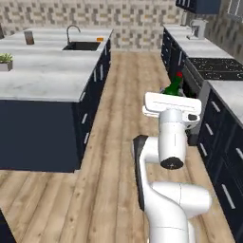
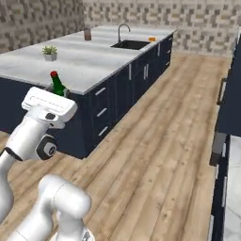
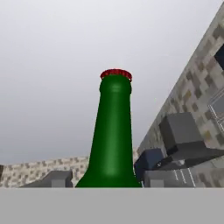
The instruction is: Open the cabinet directly in front. Then move the beer and the mug to the dining counter with the jar on it.
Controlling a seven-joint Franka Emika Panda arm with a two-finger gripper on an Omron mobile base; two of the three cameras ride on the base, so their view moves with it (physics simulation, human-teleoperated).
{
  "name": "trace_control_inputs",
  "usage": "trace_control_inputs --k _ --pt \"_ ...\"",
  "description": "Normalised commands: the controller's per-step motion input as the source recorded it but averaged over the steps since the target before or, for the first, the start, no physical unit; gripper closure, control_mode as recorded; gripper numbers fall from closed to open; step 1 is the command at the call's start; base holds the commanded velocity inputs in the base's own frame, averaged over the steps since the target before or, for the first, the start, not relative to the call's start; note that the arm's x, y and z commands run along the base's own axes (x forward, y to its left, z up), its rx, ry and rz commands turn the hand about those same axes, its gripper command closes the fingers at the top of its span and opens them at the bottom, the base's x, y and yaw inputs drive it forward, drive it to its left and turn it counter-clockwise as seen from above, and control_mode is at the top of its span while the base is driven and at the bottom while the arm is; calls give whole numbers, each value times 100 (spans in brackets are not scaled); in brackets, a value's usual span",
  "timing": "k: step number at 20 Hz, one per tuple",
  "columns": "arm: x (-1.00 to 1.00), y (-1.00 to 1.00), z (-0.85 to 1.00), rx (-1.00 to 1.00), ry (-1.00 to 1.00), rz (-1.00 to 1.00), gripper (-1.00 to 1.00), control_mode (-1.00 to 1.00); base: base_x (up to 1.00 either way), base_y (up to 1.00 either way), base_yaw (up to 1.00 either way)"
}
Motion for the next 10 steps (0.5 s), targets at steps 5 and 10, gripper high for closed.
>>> trace_control_inputs --k 5,10 --pt "0 0 0 0 0 0 100 100 24 -3 66" --pt "0 0 0 0 0 0 100 100 27 -4 26"
